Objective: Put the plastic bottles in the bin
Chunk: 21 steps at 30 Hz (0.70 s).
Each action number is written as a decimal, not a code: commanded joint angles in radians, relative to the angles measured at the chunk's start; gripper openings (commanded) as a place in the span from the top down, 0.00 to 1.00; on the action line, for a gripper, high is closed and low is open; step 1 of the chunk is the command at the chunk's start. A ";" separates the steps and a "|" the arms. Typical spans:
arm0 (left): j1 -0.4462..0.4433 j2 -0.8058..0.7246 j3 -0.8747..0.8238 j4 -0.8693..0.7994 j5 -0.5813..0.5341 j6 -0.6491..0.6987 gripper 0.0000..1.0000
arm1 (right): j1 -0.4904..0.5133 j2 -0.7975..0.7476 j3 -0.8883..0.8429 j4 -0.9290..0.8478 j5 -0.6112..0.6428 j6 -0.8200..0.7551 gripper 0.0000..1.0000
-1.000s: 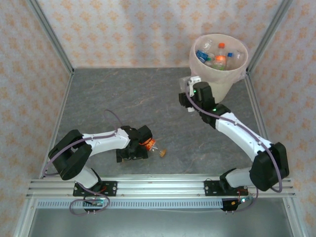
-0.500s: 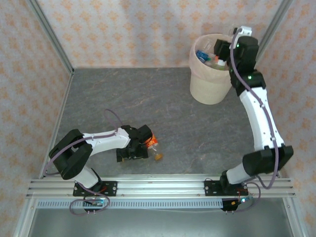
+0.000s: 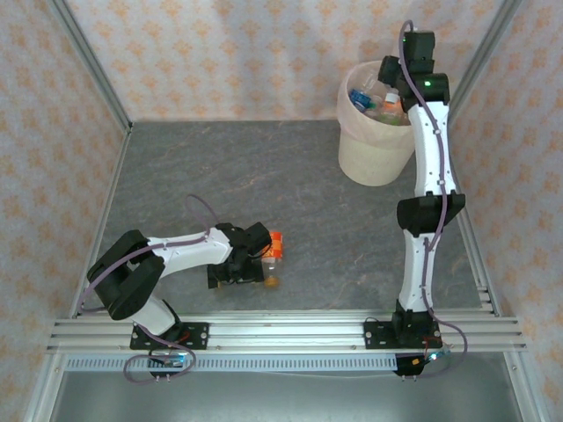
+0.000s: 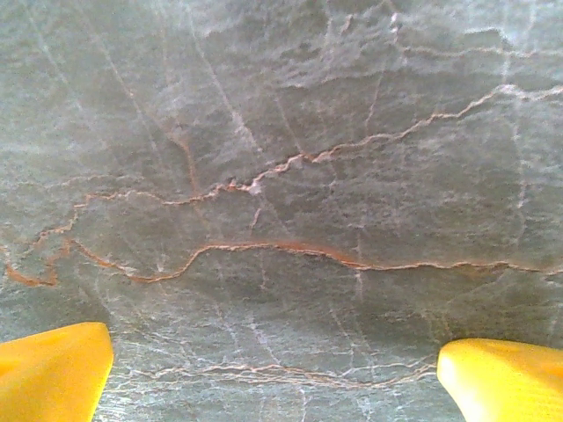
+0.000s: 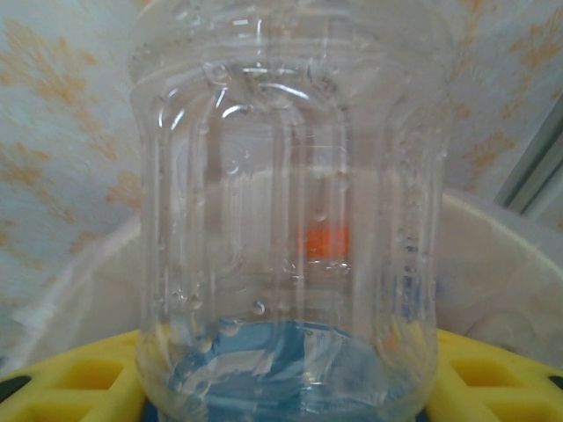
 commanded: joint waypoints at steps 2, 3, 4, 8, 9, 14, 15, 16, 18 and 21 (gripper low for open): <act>0.024 -0.007 0.007 0.323 -0.144 -0.023 0.00 | 0.001 0.005 0.047 -0.125 0.008 -0.002 0.44; 0.024 -0.015 0.008 0.322 -0.150 -0.021 0.00 | 0.002 0.004 0.046 -0.133 0.006 0.000 0.43; 0.024 -0.022 0.007 0.320 -0.157 -0.019 0.00 | 0.001 0.004 0.044 -0.138 0.001 -0.002 0.43; 0.024 -0.045 0.011 0.307 -0.184 -0.013 0.00 | 0.001 -0.006 0.043 -0.163 -0.039 0.004 0.39; 0.024 -0.050 0.010 0.301 -0.190 -0.012 0.00 | 0.001 -0.012 0.044 -0.166 -0.048 0.006 0.37; 0.024 -0.078 0.001 0.292 -0.216 -0.015 0.00 | 0.001 -0.049 0.044 -0.179 -0.052 0.005 0.23; 0.024 -0.086 -0.002 0.293 -0.219 -0.017 0.00 | 0.001 -0.059 0.044 -0.183 -0.053 0.003 0.20; 0.024 -0.092 -0.006 0.295 -0.222 -0.018 0.00 | 0.001 -0.067 0.042 -0.185 -0.055 0.002 0.18; 0.024 -0.106 -0.015 0.302 -0.224 -0.018 0.00 | 0.001 -0.094 0.035 -0.187 -0.059 -0.001 0.13; 0.024 -0.116 -0.026 0.316 -0.226 -0.013 0.00 | 0.003 -0.150 -0.005 -0.184 -0.058 -0.005 0.10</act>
